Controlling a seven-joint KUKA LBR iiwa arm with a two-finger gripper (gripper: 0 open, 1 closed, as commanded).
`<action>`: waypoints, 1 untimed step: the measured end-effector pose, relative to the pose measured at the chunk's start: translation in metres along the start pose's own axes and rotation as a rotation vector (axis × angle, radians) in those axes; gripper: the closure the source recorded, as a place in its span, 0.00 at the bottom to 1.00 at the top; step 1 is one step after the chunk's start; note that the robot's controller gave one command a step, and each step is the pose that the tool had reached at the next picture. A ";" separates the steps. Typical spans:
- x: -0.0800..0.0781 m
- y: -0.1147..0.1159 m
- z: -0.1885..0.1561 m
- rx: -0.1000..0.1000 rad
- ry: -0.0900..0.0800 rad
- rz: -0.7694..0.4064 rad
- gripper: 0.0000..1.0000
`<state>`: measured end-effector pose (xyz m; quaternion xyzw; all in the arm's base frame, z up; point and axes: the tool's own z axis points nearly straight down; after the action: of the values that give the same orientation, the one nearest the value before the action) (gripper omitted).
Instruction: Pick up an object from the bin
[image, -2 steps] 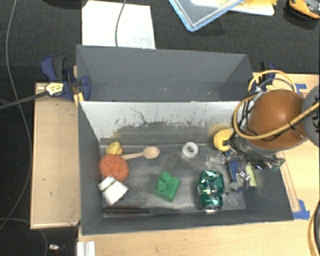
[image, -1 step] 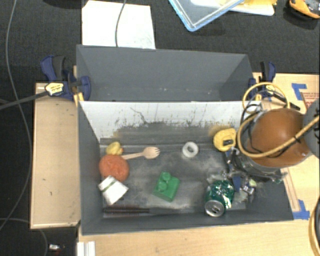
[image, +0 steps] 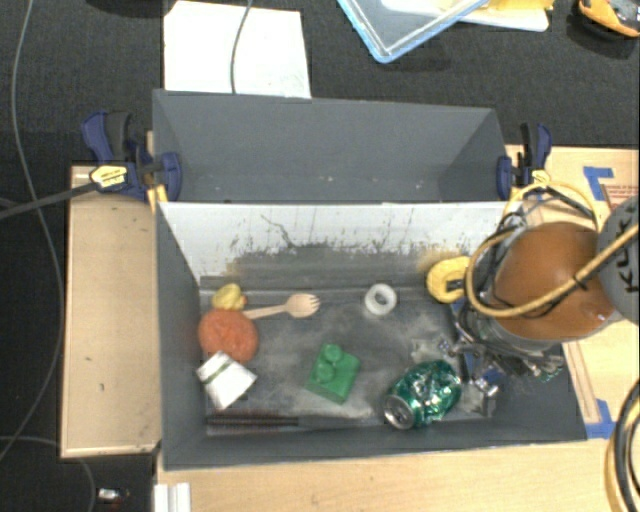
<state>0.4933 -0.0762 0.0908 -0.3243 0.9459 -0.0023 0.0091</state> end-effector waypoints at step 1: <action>-0.001 -0.002 0.010 0.000 0.000 -0.002 0.00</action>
Offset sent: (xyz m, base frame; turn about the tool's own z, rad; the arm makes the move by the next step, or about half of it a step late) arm 0.0108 0.0015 0.1393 0.1341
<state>0.4956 -0.0771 0.0807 -0.3252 0.9456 -0.0022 0.0090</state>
